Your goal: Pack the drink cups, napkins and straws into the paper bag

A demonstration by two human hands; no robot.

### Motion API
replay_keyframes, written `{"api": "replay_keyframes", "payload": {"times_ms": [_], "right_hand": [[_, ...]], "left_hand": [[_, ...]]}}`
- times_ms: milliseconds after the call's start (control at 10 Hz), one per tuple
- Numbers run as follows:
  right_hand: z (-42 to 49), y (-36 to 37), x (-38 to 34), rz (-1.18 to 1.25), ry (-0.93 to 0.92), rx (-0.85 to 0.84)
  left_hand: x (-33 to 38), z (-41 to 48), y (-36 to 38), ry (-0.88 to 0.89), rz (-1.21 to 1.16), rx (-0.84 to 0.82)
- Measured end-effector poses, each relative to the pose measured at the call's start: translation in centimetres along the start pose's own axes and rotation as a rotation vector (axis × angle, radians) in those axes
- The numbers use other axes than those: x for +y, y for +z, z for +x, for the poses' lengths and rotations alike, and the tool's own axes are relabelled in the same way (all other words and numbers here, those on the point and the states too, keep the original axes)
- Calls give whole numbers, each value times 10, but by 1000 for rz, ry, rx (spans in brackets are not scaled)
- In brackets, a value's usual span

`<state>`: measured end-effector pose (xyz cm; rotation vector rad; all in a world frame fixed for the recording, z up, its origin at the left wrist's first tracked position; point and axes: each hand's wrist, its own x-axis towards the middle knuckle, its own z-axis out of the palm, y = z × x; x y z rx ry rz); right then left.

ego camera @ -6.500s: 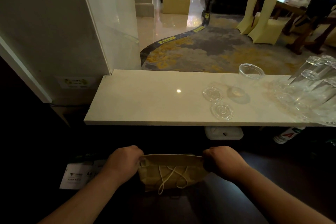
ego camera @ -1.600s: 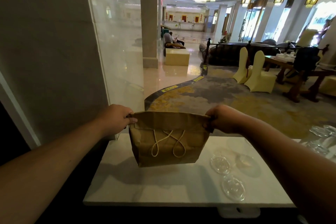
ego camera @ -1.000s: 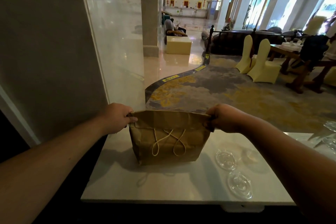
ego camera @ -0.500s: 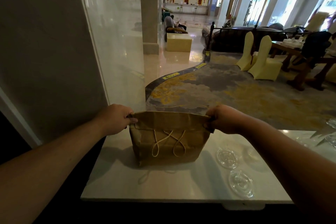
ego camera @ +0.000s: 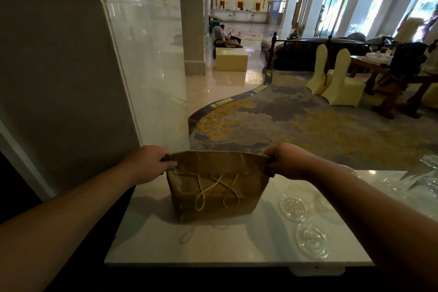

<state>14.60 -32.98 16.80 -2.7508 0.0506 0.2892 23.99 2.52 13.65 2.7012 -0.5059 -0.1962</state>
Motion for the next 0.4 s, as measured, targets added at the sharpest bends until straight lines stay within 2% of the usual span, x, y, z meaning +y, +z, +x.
{"api": "replay_keyframes", "payload": {"times_ms": [300,400], "right_hand": [[-12,1,-11,-48,5,69],[-19,-6,-20,-117,-12,142]], "left_hand": [[13,-12,0,36,-124,118],[20,-15,-6,29,-22,177]]}}
